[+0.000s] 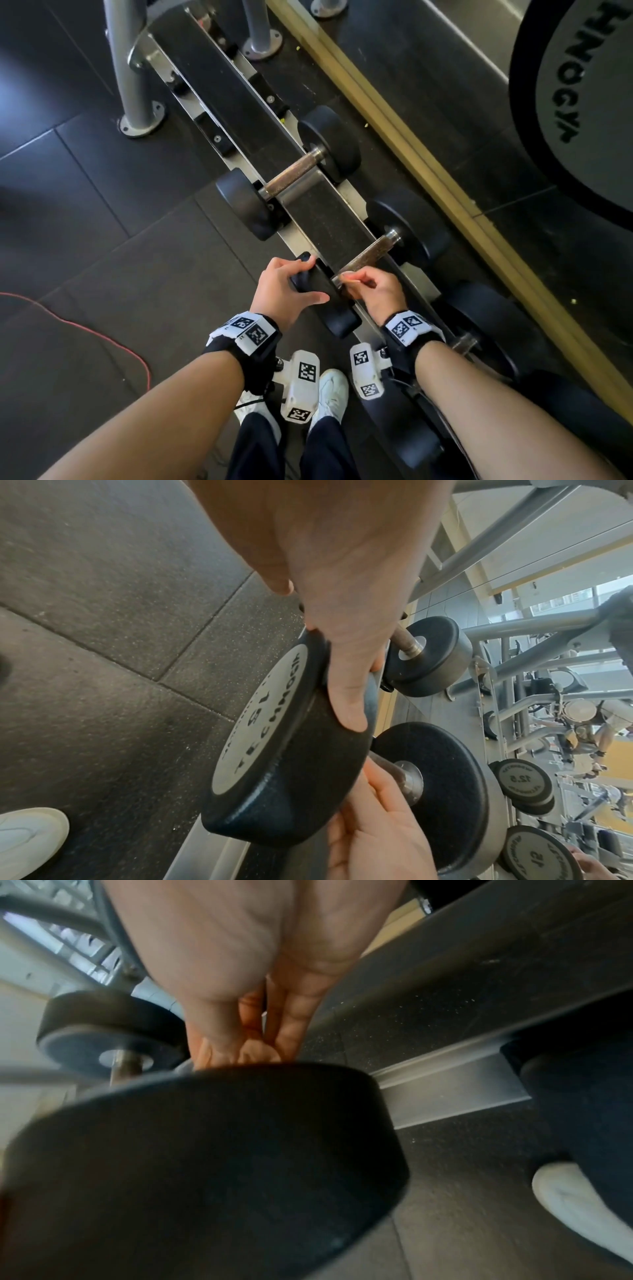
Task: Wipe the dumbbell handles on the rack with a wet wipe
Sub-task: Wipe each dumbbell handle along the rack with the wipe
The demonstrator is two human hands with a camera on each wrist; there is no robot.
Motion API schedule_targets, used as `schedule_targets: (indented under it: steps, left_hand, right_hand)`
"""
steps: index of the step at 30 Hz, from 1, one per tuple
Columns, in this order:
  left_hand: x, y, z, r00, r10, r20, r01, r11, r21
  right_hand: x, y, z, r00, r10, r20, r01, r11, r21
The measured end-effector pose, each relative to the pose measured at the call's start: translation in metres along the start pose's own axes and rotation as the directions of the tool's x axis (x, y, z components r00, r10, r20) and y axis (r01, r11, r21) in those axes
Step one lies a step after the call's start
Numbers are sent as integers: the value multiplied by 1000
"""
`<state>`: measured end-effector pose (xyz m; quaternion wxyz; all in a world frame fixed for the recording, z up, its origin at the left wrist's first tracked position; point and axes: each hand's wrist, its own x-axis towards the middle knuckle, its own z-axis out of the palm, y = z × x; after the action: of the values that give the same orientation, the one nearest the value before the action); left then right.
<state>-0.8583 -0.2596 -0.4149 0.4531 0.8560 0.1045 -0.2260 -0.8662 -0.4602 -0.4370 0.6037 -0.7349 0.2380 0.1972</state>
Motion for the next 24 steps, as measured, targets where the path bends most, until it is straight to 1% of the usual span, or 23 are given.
schedule_targets:
  steps: [1, 2, 3, 4, 5, 6, 7, 8, 9, 12, 14, 17, 19, 21, 23, 24]
  left_hand:
    - [0, 0, -1, 1000, 4, 0, -4, 1000, -2]
    - [0, 0, -1, 1000, 7, 0, -7, 1000, -6]
    - [0, 0, -1, 1000, 8, 0, -8, 1000, -11]
    - [0, 0, -1, 1000, 8, 1, -8, 1000, -12]
    - [-1, -1, -1, 1000, 11, 2, -11, 1000, -12]
    - [-1, -1, -1, 1000, 16, 2, -16, 1000, -10]
    - [-1, -1, -1, 1000, 22, 1, -22, 1000, -11]
    - [-1, -1, -1, 1000, 25, 1, -25, 1000, -12]
    - [-1, -1, -1, 1000, 24, 1, -24, 1000, -16]
    - [-1, 0, -2, 1000, 12, 2, -12, 1000, -24]
    - [-2, 0, -2, 1000, 10, 4, -10, 1000, -27]
    - [-2, 1, -2, 1000, 15, 10, -15, 1000, -20]
    - [-3, 1, -3, 1000, 15, 14, -14, 1000, -16]
    - [-3, 2, -3, 1000, 13, 17, -13, 1000, -8]
    - [-4, 3, -4, 1000, 13, 18, -13, 1000, -1]
    - [-4, 4, -4, 1000, 14, 20, -14, 1000, 2]
  right_hand:
    - [0, -1, -4, 1000, 0, -25, 1, 999, 47]
    - [0, -3, -8, 996, 15, -93, -3, 992, 123]
    - [0, -4, -12, 979, 50, -198, -4, 974, 226]
    - [1, -6, -15, 943, 104, -317, 12, 939, 345]
    - [2, -8, -18, 894, 173, -413, 47, 881, 471]
    - [4, -11, -21, 852, 242, -465, 86, 810, 580]
    - [5, -12, -22, 824, 292, -487, 119, 750, 651]
    - [6, -13, -22, 811, 316, -493, 136, 718, 683]
    - [6, -13, -22, 811, 316, -493, 137, 716, 685]
    - [6, -9, -18, 833, 278, -478, 112, 761, 639]
    - [9, -4, -21, 852, 285, -439, 85, 752, 654]
    - [17, 4, -26, 888, 236, -395, 41, 815, 579]
    - [16, 12, -23, 915, 179, -361, 3, 893, 450]
    - [10, 20, -15, 949, 123, -292, -42, 961, 272]
    - [2, 26, -9, 985, 72, -155, -54, 992, 118]
    - [0, 27, -7, 994, 55, -93, -47, 996, 80]
